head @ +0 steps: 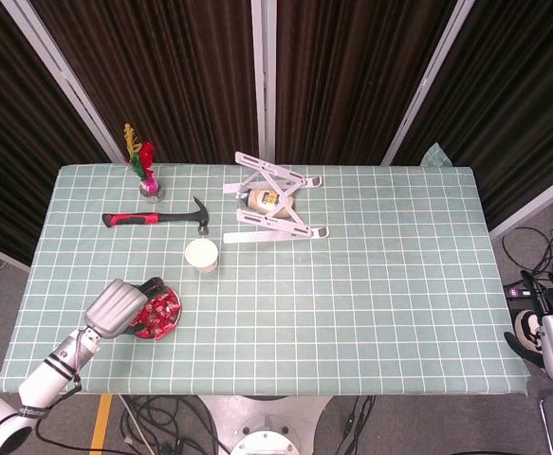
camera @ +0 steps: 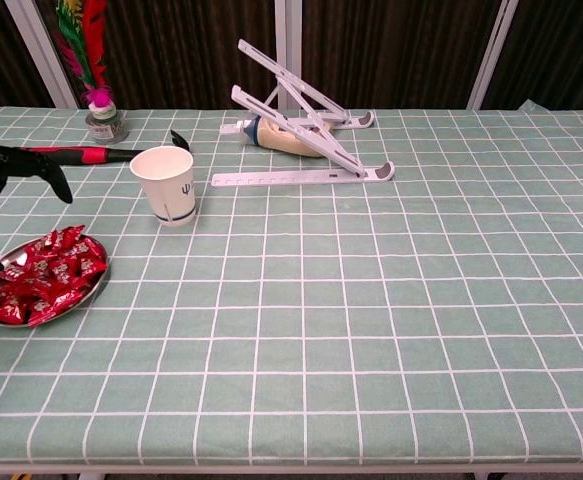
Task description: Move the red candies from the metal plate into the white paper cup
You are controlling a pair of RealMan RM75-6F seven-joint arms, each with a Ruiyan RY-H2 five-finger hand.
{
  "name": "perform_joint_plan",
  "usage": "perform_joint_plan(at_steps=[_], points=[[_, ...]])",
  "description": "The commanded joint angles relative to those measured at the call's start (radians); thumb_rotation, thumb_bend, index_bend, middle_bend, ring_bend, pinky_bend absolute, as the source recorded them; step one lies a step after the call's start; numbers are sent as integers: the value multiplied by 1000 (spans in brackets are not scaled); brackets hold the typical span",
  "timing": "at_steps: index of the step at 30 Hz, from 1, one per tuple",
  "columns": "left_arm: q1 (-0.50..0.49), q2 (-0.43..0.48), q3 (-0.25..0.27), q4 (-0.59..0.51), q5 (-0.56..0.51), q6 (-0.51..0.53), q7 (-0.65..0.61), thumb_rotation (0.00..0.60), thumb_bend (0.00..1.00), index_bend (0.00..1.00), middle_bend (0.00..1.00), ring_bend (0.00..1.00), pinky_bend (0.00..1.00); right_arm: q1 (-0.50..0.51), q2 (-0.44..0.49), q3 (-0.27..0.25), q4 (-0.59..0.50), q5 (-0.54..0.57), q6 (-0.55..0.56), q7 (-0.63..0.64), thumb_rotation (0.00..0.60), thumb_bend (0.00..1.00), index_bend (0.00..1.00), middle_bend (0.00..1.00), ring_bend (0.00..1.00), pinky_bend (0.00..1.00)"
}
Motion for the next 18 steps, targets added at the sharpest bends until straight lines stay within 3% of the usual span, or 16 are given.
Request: perform_joint_plan(at_steps=[1, 18], points=[[-13, -11, 11, -1, -29, -36, 22, 600, 169, 353, 366, 775, 1000, 1, 0, 0, 2, 1, -3, 1, 600, 101, 84, 231, 74, 176], [-41, -90, 17, -8, -200, -158, 158, 600, 213, 352, 407, 835, 1000, 12, -5, 0, 12, 15, -30, 10, 600, 101, 84, 232, 74, 190]])
